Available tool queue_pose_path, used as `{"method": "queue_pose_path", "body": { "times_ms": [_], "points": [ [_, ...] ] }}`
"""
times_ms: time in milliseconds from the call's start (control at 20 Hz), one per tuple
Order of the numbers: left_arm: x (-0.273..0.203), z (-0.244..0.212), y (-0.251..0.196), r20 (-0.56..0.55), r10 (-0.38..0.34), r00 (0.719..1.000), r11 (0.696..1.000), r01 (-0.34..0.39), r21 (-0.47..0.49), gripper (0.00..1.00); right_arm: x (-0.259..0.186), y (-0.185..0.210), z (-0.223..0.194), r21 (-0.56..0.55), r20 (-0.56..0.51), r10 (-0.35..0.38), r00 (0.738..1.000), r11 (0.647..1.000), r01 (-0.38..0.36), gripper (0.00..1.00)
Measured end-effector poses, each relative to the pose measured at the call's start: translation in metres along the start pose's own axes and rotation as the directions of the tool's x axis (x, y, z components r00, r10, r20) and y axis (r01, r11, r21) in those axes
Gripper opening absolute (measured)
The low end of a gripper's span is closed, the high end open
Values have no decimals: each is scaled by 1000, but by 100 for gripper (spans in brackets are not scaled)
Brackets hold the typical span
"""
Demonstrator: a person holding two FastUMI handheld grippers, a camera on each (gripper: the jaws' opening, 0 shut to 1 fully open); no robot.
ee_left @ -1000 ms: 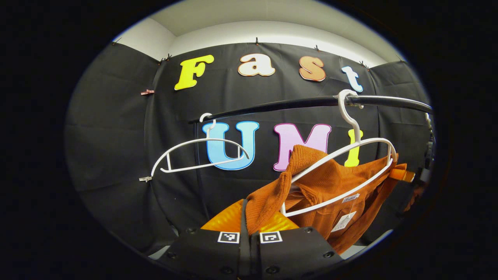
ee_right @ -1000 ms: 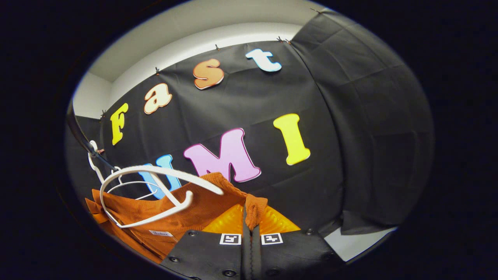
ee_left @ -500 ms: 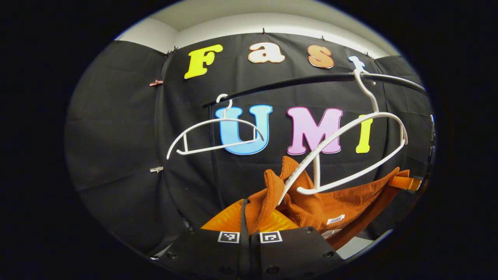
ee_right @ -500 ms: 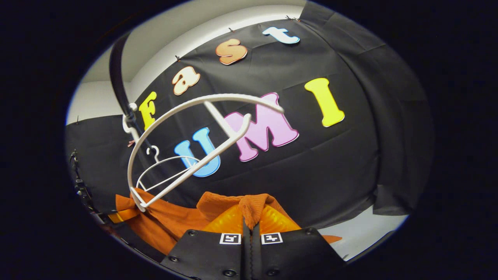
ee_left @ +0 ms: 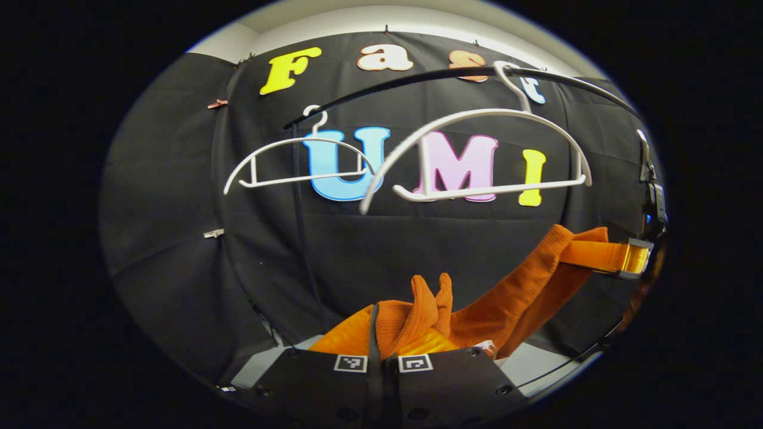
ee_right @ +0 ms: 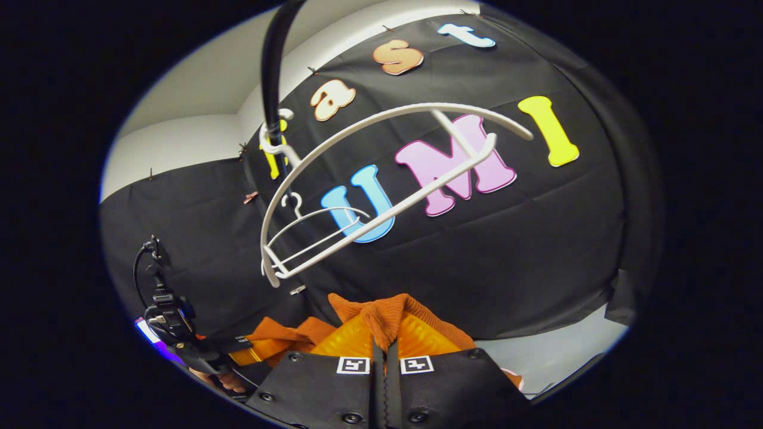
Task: Grasp the clothes on the hanger with both hands and then place them into the laundry hamper below.
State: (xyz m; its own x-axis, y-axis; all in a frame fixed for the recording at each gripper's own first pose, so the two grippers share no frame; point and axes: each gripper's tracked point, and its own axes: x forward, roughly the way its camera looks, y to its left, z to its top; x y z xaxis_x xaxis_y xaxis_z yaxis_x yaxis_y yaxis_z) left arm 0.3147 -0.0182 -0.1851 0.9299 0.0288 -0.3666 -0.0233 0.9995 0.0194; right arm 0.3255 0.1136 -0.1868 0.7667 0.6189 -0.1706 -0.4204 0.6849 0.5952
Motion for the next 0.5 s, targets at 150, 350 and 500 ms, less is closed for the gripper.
{"method": "queue_pose_path", "body": {
  "times_ms": [150, 350, 500],
  "points": [
    [-5, 4, -36, 11, -98, 995, 995, 98, -23, 5, -2, 22, -5, 37, -23, 60, 998, 998, -59, 4],
    [-13, 27, -63, 72, -169, 983, 984, 172, -42, 5, -13, 49, 2, 13, -12, 149, 989, 989, -148, 4],
    [-2, 18, -66, 52, -172, 984, 983, 175, -52, 5, -8, 30, -8, -2, -40, 133, 990, 991, -133, 4]
  ]
}}
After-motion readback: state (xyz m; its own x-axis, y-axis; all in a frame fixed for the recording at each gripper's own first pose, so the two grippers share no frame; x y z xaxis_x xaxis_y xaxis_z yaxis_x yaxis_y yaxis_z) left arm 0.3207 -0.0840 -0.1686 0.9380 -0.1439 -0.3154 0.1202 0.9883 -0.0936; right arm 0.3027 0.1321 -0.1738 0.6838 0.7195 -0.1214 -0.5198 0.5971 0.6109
